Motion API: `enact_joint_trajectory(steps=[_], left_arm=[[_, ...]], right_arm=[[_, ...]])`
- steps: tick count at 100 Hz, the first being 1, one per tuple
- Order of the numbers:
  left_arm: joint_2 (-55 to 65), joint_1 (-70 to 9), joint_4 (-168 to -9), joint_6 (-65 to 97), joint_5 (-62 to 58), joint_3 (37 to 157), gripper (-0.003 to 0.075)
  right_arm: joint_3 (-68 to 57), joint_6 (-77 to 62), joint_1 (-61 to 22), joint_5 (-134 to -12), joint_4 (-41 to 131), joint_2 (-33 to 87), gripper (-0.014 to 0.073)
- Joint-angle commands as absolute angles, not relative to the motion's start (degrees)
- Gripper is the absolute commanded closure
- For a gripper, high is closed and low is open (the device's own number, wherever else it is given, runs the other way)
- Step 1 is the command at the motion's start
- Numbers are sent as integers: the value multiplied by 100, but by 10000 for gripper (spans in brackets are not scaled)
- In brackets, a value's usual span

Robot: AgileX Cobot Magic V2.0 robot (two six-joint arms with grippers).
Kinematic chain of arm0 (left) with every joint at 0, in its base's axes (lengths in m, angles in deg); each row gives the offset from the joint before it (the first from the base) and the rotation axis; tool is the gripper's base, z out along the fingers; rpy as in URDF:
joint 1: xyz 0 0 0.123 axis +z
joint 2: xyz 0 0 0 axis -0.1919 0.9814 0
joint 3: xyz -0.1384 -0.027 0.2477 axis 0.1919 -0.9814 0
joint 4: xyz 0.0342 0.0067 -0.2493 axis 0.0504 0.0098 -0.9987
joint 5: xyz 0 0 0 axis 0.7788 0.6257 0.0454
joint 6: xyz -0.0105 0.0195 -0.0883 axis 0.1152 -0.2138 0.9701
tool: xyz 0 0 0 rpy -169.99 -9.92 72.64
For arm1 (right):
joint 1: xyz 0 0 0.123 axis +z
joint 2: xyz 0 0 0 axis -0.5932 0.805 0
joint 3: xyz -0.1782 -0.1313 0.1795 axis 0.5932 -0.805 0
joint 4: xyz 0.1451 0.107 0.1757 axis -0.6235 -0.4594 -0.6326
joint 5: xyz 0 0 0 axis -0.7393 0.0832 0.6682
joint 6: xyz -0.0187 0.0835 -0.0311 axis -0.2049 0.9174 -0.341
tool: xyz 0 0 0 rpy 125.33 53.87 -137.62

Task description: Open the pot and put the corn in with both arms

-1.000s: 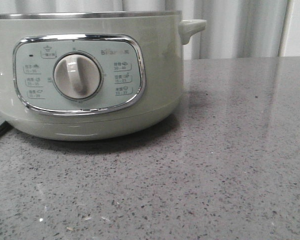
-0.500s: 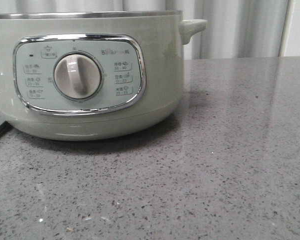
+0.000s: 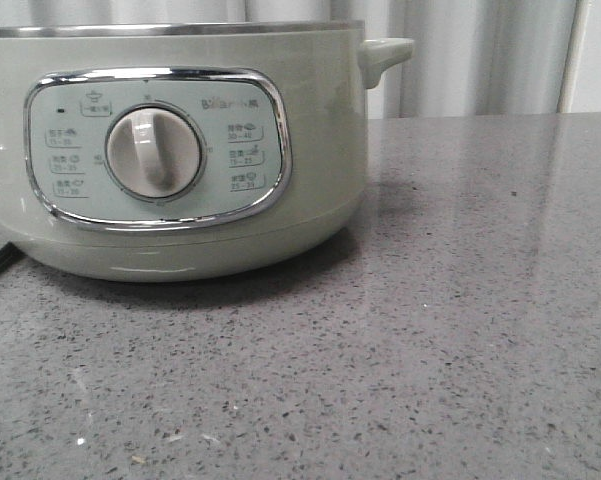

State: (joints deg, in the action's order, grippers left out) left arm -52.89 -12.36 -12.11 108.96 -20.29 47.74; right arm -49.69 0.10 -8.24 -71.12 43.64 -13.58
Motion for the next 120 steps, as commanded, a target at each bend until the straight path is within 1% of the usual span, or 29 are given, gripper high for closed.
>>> enact_joint_trajectory(steps=[1,46,57,65,70,75,80,86,90,105,110,120], left_arm=[[-5464,-1251,-1279,10959,-2282,4918,741],[-5464,-1251,-1279,10959,-2282,4918,741],[-5464,-1240,-1279,10949,-1830,4895,741],[-5464,-1240,-1420,10836,-1889,4803,741],[-5464,-1240,-1811,10305,-1951,4729,741],[-5464,-1240,-2476,9243,-2016,4654,741],[-5464,-1240,-3350,7797,-2103,4586,741],[-5464,-1240,-4473,6689,-2270,4492,741],[-5464,-1240,-4846,6183,-2427,4402,741],[-5464,-1240,-5328,6042,-2942,3895,741],[-5464,-1240,-5415,6042,-2477,3909,741],[-5464,-1240,-5805,6010,-2013,3896,741]], right_arm=[[-4805,-57,-844,-7498,4355,-1312,667],[-4805,-57,-844,-7498,4355,-1312,667],[-4805,-57,-844,-7498,4355,-1312,667],[-4805,-57,-844,-7498,4355,-1312,667],[-4805,-57,-844,-7498,4355,-1312,667],[-4805,-57,-844,-7498,4355,-1312,667],[-4805,-57,-844,-7498,4355,-1312,667],[-4805,-57,-844,-7498,4355,-1312,667],[-4805,-57,-844,-7498,4355,-1312,667],[-4805,-57,-844,-7498,4355,-1312,667],[-4805,-57,-844,-7498,4355,-1312,667],[-4805,-57,-844,-7495,4355,-1312,667]])
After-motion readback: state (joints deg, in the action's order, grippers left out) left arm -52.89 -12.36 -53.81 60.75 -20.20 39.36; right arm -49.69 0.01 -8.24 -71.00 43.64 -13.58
